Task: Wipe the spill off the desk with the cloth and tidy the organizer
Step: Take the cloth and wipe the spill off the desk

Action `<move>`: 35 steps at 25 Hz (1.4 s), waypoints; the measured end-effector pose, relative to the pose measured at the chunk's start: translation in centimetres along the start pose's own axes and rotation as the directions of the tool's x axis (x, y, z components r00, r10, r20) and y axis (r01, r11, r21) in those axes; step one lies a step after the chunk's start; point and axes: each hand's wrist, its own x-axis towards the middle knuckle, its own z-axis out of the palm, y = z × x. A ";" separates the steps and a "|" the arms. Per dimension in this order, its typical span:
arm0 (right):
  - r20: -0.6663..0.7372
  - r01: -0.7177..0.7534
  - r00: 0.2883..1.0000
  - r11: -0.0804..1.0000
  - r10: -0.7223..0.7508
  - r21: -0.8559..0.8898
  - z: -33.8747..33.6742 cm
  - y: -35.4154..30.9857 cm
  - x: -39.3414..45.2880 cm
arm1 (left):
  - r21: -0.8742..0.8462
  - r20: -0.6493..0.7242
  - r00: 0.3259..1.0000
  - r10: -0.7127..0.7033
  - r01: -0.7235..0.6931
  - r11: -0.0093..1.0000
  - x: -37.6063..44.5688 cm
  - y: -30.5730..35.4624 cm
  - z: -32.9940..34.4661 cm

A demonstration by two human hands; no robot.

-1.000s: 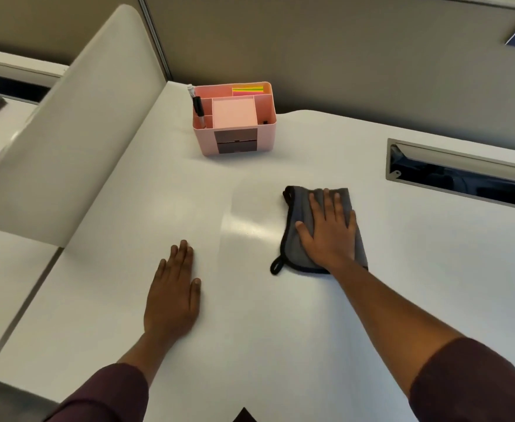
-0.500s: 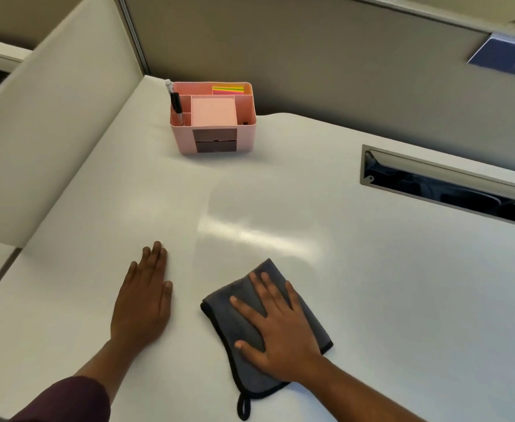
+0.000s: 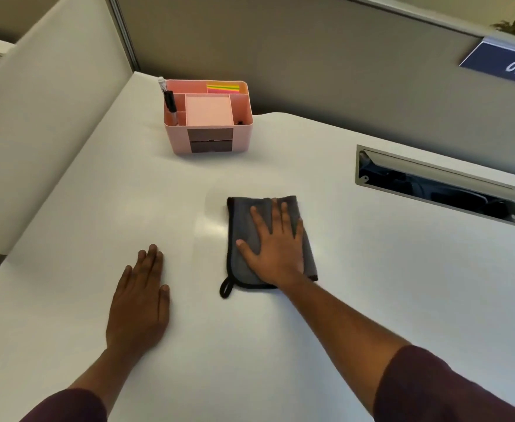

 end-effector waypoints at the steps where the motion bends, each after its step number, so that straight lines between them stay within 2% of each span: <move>1: -0.004 0.117 0.993 0.993 -0.117 -0.003 1.0 -2.0 -2.8 | -0.001 0.000 1.000 -0.003 0.003 1.000 0.0 0.0 -0.1; 4: 0.018 0.334 0.942 0.942 -0.334 0.015 3.0 -1.8 -11.7 | -0.010 0.005 1.000 -0.001 0.001 1.000 -0.3 -0.1 -0.1; 6: 0.040 0.338 0.940 0.941 -0.338 -0.019 2.6 2.4 -15.0 | -0.024 0.004 1.000 0.002 -0.002 1.000 -0.2 -0.2 -0.2; 9: 0.040 0.150 0.988 0.985 -0.147 -0.085 0.3 9.0 -13.8 | -0.034 -0.005 1.000 -0.004 0.004 0.999 -0.3 0.3 -0.3; 12: 0.037 -0.083 0.996 0.993 0.087 -0.082 -1.8 11.3 -6.7 | -0.031 -0.008 1.000 -0.010 0.010 0.999 -0.2 0.6 -0.5; 16: -0.005 -0.301 0.954 0.954 0.301 -0.005 -2.5 9.3 4.5 | -0.026 -0.012 1.000 -0.014 0.014 1.000 0.1 0.7 -0.7; 19: 0.005 -0.327 0.945 0.944 0.327 0.036 -2.3 5.3 9.8 | -0.019 -0.011 1.000 -0.018 0.018 1.000 0.1 0.8 -0.8; 23: 0.027 -0.121 0.992 0.992 0.121 0.031 -0.9 -3.4 10.5 | -0.033 -0.002 1.000 -0.002 0.002 0.999 0.0 0.6 -0.7; 26: 0.054 0.152 0.987 0.987 -0.154 0.045 0.6 -10.2 6.8 | -0.106 -0.026 1.000 0.005 -0.007 0.994 0.1 0.3 -0.7; 29: 0.065 0.385 0.919 0.921 -0.388 0.062 1.7 -12.4 1.5 | -0.262 -0.043 0.994 -0.096 0.081 0.962 0.1 0.0 -0.6; 32: 0.054 0.548 0.832 0.832 -0.553 0.084 2.7 -10.1 -6.0 | -0.362 -0.032 0.991 -0.131 0.111 0.926 -0.2 -0.5 -0.8; 33: 0.067 0.588 0.803 0.806 -0.592 0.073 3.1 -8.6 -8.6 | -0.343 -0.014 0.996 -0.086 0.076 0.936 -0.5 -0.8 -1.0; 35: 0.096 0.689 0.719 0.724 -0.689 0.042 3.4 -5.2 -11.8 | -0.180 0.016 1.000 0.016 -0.013 0.984 -1.5 -2.4 -1.5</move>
